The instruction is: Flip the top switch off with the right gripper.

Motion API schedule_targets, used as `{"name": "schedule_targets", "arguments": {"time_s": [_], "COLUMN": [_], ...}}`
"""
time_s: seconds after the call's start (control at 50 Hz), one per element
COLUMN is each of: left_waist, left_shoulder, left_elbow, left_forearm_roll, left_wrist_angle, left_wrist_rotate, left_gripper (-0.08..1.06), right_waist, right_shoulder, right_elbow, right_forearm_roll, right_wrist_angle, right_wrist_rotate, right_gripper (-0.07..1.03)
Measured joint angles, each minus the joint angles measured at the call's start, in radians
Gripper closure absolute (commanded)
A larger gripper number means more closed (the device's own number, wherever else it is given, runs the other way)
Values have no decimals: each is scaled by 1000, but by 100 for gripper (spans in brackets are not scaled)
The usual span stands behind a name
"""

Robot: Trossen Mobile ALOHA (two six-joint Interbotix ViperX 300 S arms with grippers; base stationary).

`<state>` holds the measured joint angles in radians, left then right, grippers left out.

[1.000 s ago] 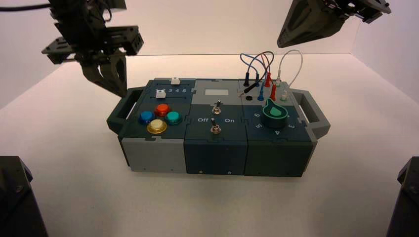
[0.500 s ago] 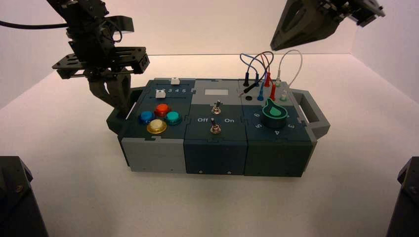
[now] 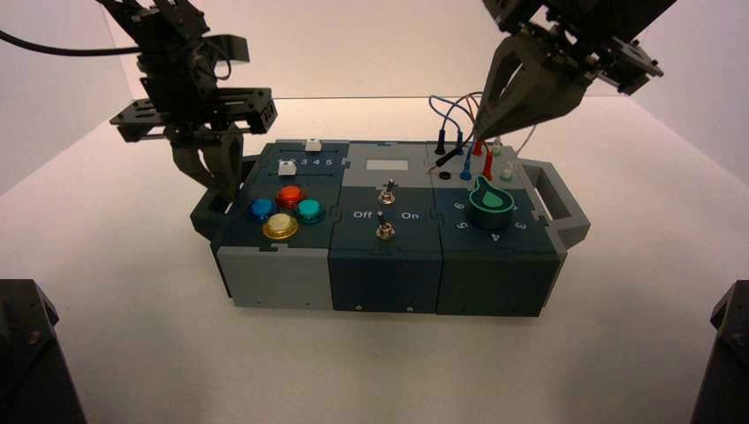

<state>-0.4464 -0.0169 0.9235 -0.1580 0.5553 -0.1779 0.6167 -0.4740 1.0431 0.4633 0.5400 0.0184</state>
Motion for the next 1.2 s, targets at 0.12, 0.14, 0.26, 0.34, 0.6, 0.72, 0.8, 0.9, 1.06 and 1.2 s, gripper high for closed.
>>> {"name": "schedule_targets", "arguments": {"time_s": [0.12,0.14,0.26,0.34,0.6,0.72,0.8,0.9,1.06,1.2], "left_waist": [-5,-5,-5,-5,-2,-2,-2,-3,-8,-9], "left_shoulder": [20,21,31,35,48,54,57,63,71,75], "left_elbow": [-3,-5,-8,-11,-20,-26,-29,-34,-38,-43], "left_forearm_roll": [-5,-5,-3,-3,-2,-2,0,0,8,12], "left_wrist_angle": [-2,-2,-2,-2,0,2,2,2,3,6], "left_wrist_rotate": [-2,-2,-6,-9,-8,-8,-8,-8,-9,-8], "left_gripper": [101,101,101,101,101,101,101,101,101,101], "right_waist": [0,0,0,0,6,23,37,58,61,61], "right_shoulder": [35,37,91,124,230,276,302,353,403,430], "right_elbow": [-17,-18,-44,-60,-101,-118,-126,-140,-149,-156], "right_forearm_roll": [3,3,6,9,18,21,26,34,37,37], "right_wrist_angle": [-2,-2,-3,-3,-8,-18,-29,-46,-75,-91], "right_wrist_rotate": [2,2,3,2,11,25,32,44,54,74], "right_gripper": [99,99,99,99,99,99,99,99,99,99]}}
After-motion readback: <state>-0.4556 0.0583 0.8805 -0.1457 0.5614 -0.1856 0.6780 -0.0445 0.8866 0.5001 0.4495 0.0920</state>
